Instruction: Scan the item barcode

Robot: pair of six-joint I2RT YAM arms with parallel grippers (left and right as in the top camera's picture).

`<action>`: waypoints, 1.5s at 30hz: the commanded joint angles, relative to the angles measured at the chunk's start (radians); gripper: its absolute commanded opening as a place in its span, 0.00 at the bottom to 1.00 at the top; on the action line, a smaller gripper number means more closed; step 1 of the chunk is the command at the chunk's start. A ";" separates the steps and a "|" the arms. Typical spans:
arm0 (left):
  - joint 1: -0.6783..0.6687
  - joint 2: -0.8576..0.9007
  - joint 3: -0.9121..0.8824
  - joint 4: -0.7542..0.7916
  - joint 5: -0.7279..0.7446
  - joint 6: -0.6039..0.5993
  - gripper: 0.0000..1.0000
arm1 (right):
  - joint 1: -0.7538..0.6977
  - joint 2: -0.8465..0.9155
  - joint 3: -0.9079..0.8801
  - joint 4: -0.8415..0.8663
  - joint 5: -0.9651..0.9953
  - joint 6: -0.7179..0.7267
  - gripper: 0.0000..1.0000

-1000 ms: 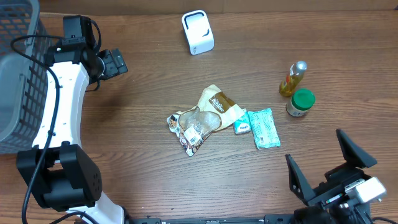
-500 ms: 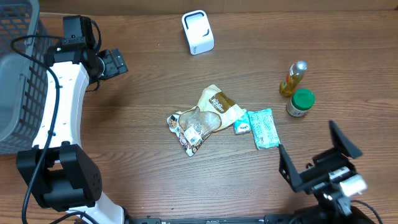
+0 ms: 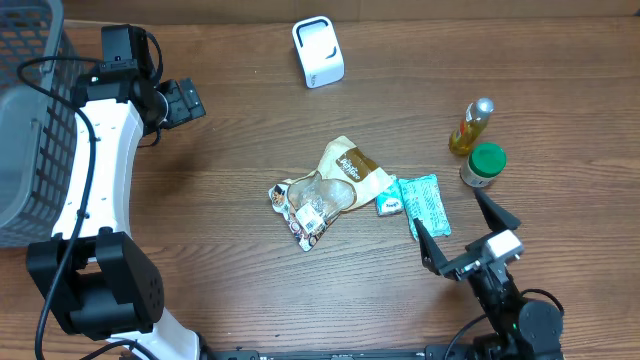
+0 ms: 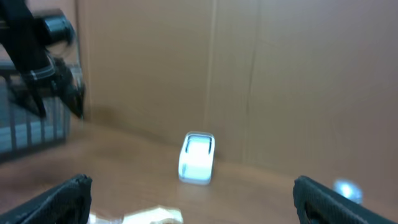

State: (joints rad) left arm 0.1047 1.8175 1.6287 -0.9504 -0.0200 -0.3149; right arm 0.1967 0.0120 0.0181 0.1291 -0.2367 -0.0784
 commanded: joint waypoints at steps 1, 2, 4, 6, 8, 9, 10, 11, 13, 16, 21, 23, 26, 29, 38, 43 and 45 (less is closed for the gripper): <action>0.000 -0.009 0.010 0.001 -0.006 0.004 1.00 | -0.024 -0.009 -0.010 -0.127 0.015 0.007 1.00; 0.000 -0.009 0.010 0.001 -0.006 0.004 1.00 | -0.029 -0.009 -0.010 -0.184 0.025 0.007 1.00; 0.000 -0.009 0.010 0.001 -0.006 0.004 0.99 | -0.031 -0.009 -0.010 -0.198 0.048 -0.002 1.00; 0.000 -0.009 0.010 0.001 -0.006 0.004 1.00 | -0.032 -0.009 -0.010 -0.199 0.077 -0.009 1.00; 0.000 -0.009 0.010 0.001 -0.006 0.004 1.00 | -0.032 -0.009 -0.010 -0.203 0.104 -0.008 1.00; 0.000 -0.009 0.010 0.001 -0.006 0.004 1.00 | -0.032 -0.009 -0.010 -0.203 0.106 -0.008 1.00; 0.000 -0.009 0.010 0.001 -0.006 0.004 0.99 | -0.032 -0.009 -0.010 -0.203 0.104 -0.007 1.00; 0.000 -0.009 0.010 0.001 -0.006 0.004 1.00 | -0.032 -0.009 -0.010 -0.202 0.105 -0.007 1.00; 0.000 -0.009 0.010 0.001 -0.006 0.004 1.00 | -0.032 -0.009 -0.010 -0.202 0.105 -0.007 1.00; 0.000 -0.009 0.010 0.001 -0.006 0.004 1.00 | -0.032 -0.009 -0.010 -0.202 0.105 -0.007 1.00; 0.000 -0.009 0.010 0.001 -0.006 0.004 1.00 | -0.032 -0.009 -0.010 -0.202 0.105 -0.007 1.00; 0.000 -0.009 0.010 0.001 -0.006 0.004 1.00 | -0.032 -0.009 -0.010 -0.202 0.105 -0.007 1.00; 0.000 -0.009 0.010 0.001 -0.006 0.004 1.00 | -0.032 -0.009 -0.010 -0.202 0.105 -0.007 1.00; 0.000 -0.009 0.010 0.001 -0.006 0.004 1.00 | -0.032 -0.009 -0.010 -0.202 0.105 -0.007 1.00; 0.000 -0.009 0.010 0.001 -0.006 0.004 1.00 | -0.035 -0.009 -0.010 -0.202 0.105 -0.007 1.00; 0.000 -0.009 0.010 0.001 -0.006 0.004 1.00 | -0.035 -0.009 -0.010 -0.202 0.105 -0.007 1.00; 0.000 -0.009 0.010 0.001 -0.006 0.004 1.00 | -0.035 -0.009 -0.010 -0.202 0.105 -0.007 1.00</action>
State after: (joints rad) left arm 0.1047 1.8175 1.6287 -0.9504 -0.0200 -0.3149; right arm 0.1699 0.0116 0.0181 -0.0757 -0.1482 -0.0818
